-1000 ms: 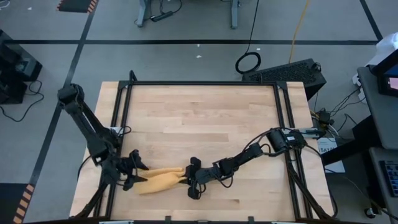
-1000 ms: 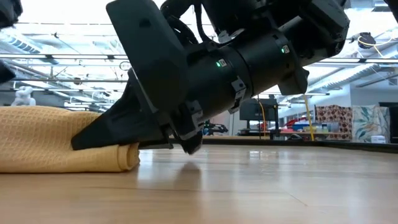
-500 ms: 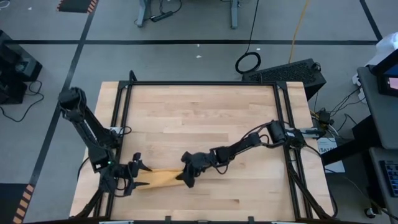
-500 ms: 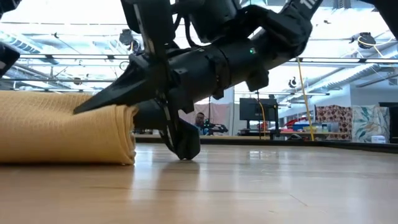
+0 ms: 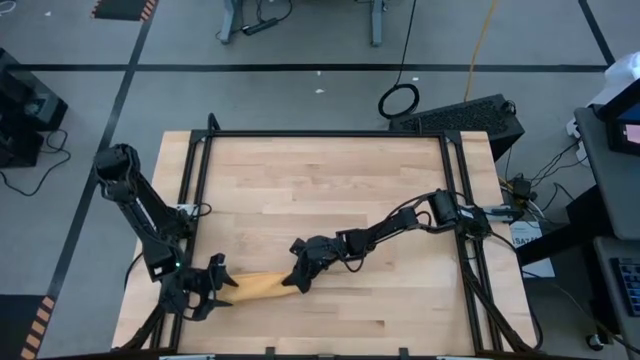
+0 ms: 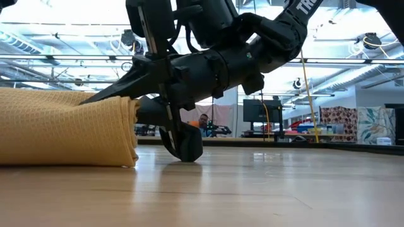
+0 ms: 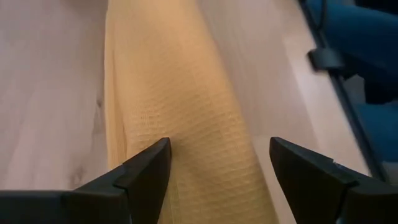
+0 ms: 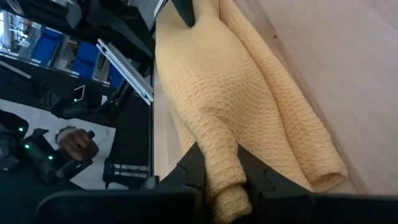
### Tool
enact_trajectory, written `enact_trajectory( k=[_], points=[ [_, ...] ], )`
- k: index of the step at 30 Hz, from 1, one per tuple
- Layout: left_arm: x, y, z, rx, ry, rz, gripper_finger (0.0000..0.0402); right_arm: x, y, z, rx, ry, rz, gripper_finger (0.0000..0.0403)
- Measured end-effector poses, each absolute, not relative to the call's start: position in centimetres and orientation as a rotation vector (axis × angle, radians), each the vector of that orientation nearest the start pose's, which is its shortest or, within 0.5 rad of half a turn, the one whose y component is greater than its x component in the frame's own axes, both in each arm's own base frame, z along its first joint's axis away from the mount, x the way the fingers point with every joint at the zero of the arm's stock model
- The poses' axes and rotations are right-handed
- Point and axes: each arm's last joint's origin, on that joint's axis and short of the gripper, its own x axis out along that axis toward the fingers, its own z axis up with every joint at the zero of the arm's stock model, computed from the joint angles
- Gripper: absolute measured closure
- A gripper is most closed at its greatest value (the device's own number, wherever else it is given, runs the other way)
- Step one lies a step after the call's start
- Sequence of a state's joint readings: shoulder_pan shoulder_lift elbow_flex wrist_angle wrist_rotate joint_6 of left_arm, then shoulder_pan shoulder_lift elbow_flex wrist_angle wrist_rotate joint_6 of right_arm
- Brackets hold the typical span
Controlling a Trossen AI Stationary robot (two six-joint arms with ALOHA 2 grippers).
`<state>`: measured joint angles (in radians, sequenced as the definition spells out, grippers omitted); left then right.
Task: Roll towel
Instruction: Roll the yellow towel
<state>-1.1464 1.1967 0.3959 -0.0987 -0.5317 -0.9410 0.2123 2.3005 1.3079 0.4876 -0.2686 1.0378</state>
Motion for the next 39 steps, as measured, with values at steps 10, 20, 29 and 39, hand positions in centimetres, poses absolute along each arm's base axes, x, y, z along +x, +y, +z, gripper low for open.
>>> enact_trajectory(
  k=[10, 20, 29, 39],
  points=[
    [9.4, -17.6, 13.0, -0.230, 0.837, -0.189, 0.0249, 45.1, 10.8, 8.2, 1.029, 0.737, 0.198, 0.0369],
    [10.6, -17.5, 13.2, -0.294, 0.784, -0.152, 0.0358, 44.0, 11.8, 10.0, 0.944, 0.844, 0.260, 0.0320],
    [13.9, -16.9, 12.1, -0.356, 0.780, -0.094, 0.0353, 41.0, 12.0, 15.6, 0.600, 0.915, 0.202, 0.0247],
    [17.8, -14.6, 12.7, -0.477, 0.726, -0.093, 0.0366, 38.0, 18.9, 21.3, 0.005, 0.547, 0.232, 0.0275]
  ],
)
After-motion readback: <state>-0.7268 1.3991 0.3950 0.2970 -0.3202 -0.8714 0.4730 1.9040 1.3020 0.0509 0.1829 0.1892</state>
